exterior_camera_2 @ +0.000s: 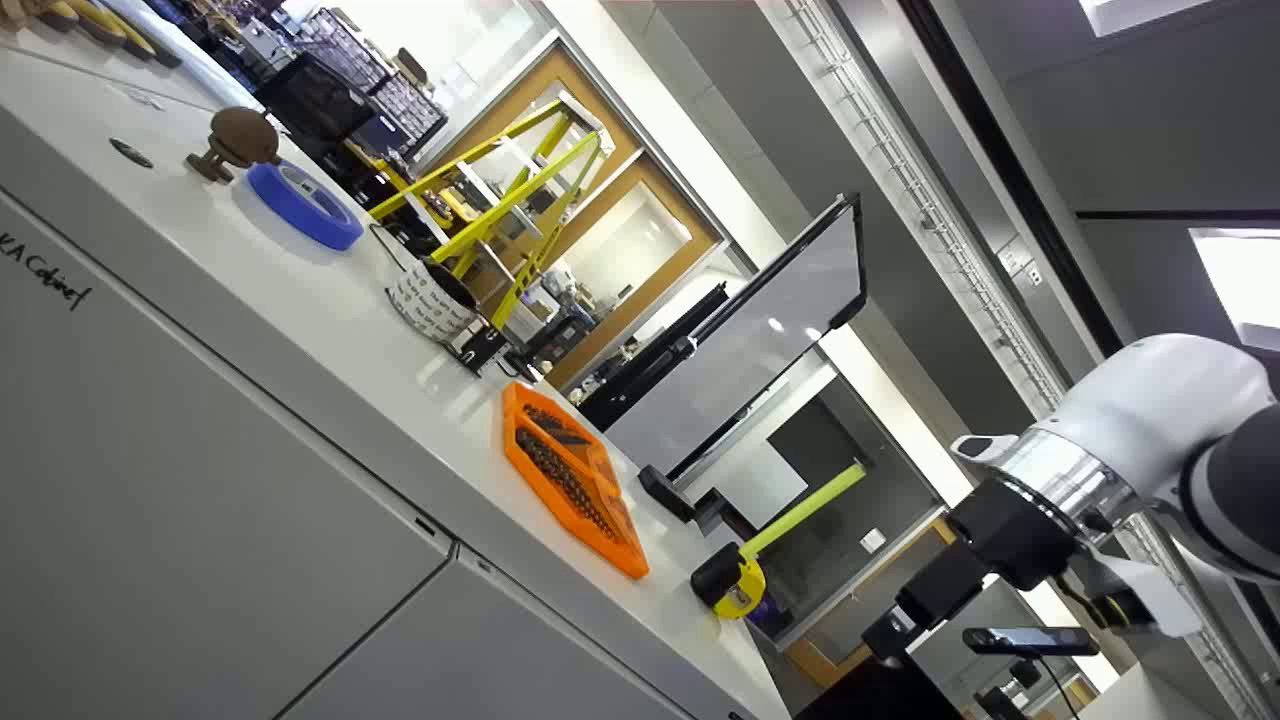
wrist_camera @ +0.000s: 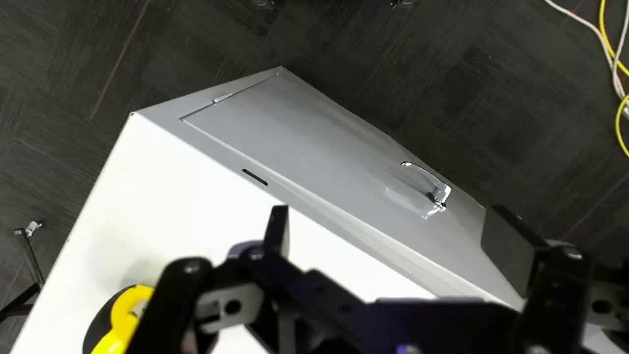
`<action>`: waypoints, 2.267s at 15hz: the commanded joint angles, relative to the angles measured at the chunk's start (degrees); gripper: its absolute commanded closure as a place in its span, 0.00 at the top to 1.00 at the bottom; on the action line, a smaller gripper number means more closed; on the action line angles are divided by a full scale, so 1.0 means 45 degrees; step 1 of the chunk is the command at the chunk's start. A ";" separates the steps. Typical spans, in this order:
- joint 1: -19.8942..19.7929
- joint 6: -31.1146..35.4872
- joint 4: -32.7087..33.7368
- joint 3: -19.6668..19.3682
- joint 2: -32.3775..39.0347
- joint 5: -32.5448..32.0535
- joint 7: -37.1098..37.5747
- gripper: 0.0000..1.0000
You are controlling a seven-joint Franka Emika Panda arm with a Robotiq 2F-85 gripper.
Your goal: Push the measuring tape inside its clipart
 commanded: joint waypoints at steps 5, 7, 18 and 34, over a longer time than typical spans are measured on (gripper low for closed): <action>-0.0146 -0.0029 0.0025 0.0123 0.0006 0.0075 -0.0072 1.00; -0.0146 -0.0029 0.0025 0.0123 0.0006 0.0075 -0.0072 1.00; -0.1338 -0.0161 0.2263 -0.0458 -0.0900 -0.0347 0.0173 1.00; -0.1654 0.1110 0.4621 -0.2822 0.0651 -0.0135 -0.3347 1.00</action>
